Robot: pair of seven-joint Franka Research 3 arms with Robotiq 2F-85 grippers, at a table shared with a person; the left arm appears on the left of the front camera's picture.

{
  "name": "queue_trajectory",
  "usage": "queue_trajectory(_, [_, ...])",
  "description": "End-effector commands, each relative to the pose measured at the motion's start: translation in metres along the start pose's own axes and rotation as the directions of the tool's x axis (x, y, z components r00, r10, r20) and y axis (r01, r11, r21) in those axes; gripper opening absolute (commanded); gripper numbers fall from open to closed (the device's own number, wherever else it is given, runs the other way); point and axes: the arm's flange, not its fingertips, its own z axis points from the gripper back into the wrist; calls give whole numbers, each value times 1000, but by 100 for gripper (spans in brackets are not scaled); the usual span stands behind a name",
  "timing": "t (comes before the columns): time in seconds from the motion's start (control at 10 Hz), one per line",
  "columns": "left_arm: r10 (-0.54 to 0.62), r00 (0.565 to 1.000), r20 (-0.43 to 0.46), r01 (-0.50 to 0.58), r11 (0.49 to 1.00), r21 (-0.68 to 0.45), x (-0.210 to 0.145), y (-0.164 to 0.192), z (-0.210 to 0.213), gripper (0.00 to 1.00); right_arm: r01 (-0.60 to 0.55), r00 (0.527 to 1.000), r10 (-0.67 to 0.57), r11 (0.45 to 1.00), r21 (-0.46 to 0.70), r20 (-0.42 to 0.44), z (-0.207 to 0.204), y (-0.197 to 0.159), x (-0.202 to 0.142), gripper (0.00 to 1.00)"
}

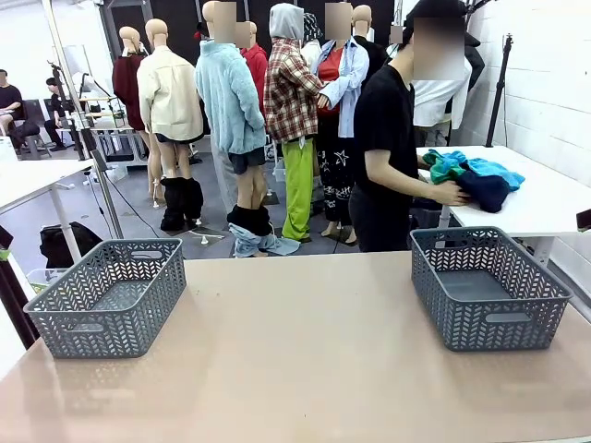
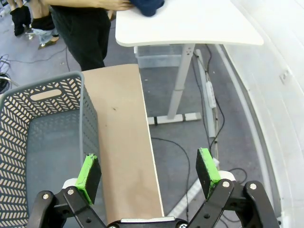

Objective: Sort the tops and bottoms.
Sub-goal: Lift clothes from the center of the table with your left hand.

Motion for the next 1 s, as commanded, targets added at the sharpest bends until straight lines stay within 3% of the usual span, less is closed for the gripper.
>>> queue_trajectory(0.0, [-1,1000,-3,1,1000,13,-3,0,1,100,-7,1000,7,1000,-5,-2,3,2,2,100])
queue_trajectory(0.9, [-1,1000,-3,1,1000,13,-3,0,1,100,-7,1000,7,1000,-5,-2,3,2,2,100])
